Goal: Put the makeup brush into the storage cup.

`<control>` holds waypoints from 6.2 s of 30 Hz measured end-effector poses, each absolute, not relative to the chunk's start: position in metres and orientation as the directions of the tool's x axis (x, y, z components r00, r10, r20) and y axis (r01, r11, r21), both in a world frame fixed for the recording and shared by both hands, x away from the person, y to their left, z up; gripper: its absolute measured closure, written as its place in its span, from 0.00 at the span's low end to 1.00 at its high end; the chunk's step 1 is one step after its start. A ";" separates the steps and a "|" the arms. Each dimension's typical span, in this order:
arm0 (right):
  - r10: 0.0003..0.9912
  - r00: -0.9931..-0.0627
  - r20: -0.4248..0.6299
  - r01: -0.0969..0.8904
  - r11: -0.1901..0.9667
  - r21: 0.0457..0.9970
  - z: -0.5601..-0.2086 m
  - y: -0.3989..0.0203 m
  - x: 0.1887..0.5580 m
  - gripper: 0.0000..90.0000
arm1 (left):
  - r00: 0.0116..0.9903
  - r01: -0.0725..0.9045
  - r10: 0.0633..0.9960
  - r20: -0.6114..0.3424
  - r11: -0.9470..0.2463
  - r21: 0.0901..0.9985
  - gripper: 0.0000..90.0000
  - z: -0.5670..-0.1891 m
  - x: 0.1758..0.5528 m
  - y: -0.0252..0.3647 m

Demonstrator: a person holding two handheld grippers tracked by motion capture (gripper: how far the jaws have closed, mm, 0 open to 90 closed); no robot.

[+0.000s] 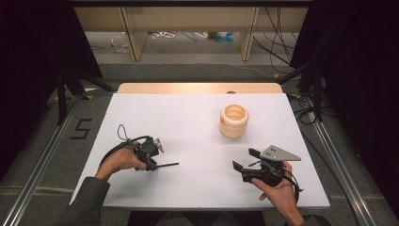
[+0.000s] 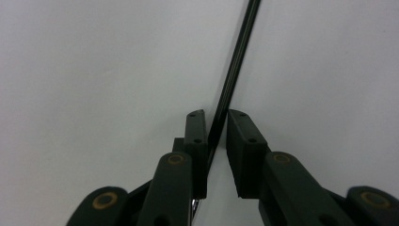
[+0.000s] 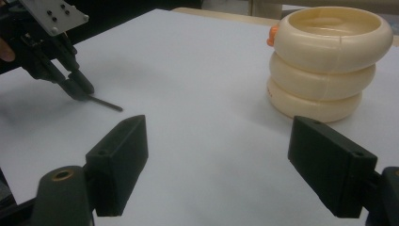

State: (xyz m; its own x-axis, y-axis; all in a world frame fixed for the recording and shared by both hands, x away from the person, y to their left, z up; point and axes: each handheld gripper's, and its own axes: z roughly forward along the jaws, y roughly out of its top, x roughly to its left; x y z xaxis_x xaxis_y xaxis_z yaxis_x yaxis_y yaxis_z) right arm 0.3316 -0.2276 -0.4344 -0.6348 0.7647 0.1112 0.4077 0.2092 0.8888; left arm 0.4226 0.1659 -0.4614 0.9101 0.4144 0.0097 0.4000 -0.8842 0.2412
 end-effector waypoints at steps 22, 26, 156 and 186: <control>0.750 -0.650 0.121 0.400 0.203 0.894 -0.435 -0.225 0.331 0.25 | 0.901 0.424 0.435 -0.011 -0.873 0.241 0.95 -0.459 0.424 0.167; 0.750 -0.656 0.088 0.389 0.235 0.891 -0.433 -0.225 0.330 0.25 | 0.891 0.442 0.452 -0.029 -0.853 0.278 0.95 -0.457 0.422 0.168; -0.109 -0.764 -0.636 -0.422 0.830 0.364 -0.457 -0.090 0.307 0.68 | 0.967 0.250 0.213 -0.140 -0.902 0.353 0.94 -0.424 0.369 0.077; -0.185 -0.719 -0.669 -0.480 0.829 0.287 -0.459 -0.082 0.305 0.84 | 0.969 0.240 0.200 -0.147 -0.907 0.346 0.94 -0.426 0.367 0.074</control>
State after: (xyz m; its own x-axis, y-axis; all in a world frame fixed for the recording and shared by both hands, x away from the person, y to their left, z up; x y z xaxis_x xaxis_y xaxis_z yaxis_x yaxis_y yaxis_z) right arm 0.3047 -0.0821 -0.4591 -0.7195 -0.1851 -0.6694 -0.4802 0.8289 0.2869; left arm 0.3666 0.0742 -0.4257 0.9687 0.2002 -0.1468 0.2399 -0.9071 0.3458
